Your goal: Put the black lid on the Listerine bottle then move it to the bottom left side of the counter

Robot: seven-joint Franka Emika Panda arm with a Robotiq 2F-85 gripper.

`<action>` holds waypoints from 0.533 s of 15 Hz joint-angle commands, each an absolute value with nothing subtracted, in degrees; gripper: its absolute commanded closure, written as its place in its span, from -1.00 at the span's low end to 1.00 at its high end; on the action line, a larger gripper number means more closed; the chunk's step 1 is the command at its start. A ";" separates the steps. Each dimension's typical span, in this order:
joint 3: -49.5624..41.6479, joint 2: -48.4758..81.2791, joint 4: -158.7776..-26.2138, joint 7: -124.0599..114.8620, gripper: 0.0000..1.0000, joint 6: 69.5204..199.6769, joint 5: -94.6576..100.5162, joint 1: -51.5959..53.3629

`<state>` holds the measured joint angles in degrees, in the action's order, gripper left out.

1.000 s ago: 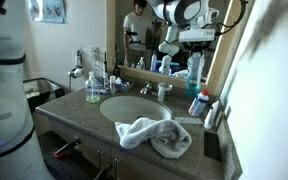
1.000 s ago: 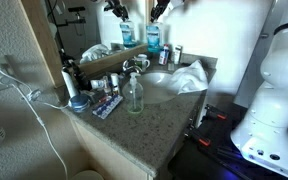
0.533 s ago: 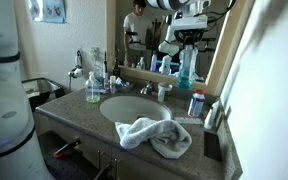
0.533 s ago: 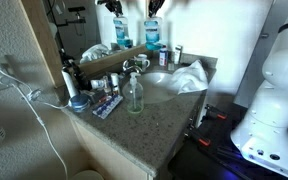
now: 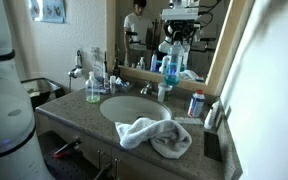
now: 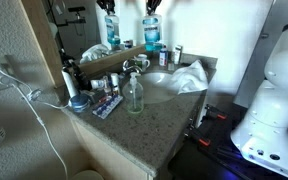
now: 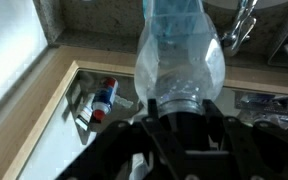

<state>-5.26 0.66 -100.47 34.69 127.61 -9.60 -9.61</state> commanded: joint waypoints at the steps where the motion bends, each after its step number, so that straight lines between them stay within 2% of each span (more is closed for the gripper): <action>1: -5.24 -2.85 -101.70 36.50 0.55 123.68 -9.47 -7.69; 8: -4.36 -3.94 -101.20 44.88 0.55 119.78 -12.06 -3.82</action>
<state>-4.77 -1.94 -100.47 40.77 121.27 -10.48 -4.86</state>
